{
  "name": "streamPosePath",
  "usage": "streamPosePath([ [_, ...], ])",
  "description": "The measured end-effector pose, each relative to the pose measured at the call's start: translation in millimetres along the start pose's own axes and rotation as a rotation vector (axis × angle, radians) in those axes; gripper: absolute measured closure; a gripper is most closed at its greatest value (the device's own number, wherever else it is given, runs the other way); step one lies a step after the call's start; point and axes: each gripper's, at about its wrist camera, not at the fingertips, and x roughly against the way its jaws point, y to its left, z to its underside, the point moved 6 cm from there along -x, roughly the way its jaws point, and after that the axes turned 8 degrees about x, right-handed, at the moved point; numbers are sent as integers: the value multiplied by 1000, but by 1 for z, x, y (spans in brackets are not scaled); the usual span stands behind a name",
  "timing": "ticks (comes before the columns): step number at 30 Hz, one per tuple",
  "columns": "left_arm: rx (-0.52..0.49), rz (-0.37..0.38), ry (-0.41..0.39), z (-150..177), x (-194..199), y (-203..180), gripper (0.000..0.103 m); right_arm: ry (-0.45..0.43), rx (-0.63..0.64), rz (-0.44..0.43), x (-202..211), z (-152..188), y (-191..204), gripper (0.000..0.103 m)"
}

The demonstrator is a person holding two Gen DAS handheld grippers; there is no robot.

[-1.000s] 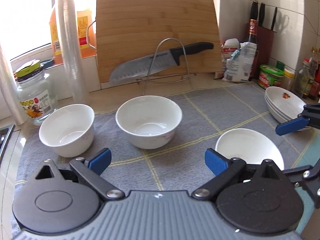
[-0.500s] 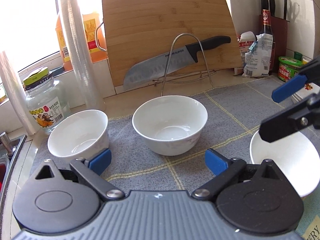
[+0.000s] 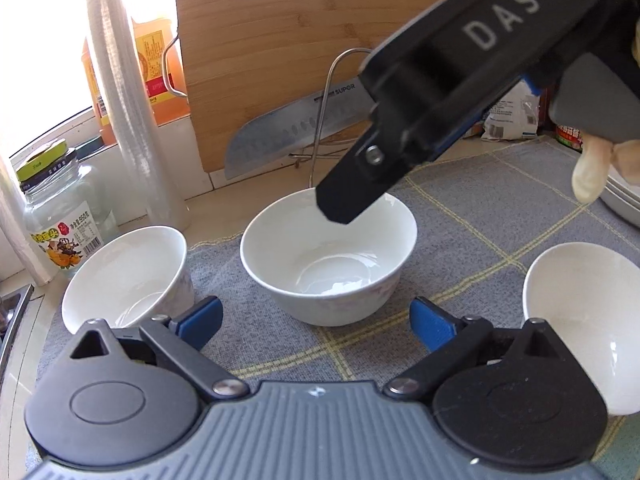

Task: Organize plates and bowls
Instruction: 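Carry the white bowl with the right gripper toward another white bowl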

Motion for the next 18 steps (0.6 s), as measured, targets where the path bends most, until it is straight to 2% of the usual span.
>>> streamPosePath([
  [13, 26, 43, 3, -6, -15, 3, 5, 41, -6, -34, -32, -7, -8, 7],
  [18, 16, 61, 2, -9, -18, 0, 10, 51, -8, -43, -39, -8, -9, 10],
])
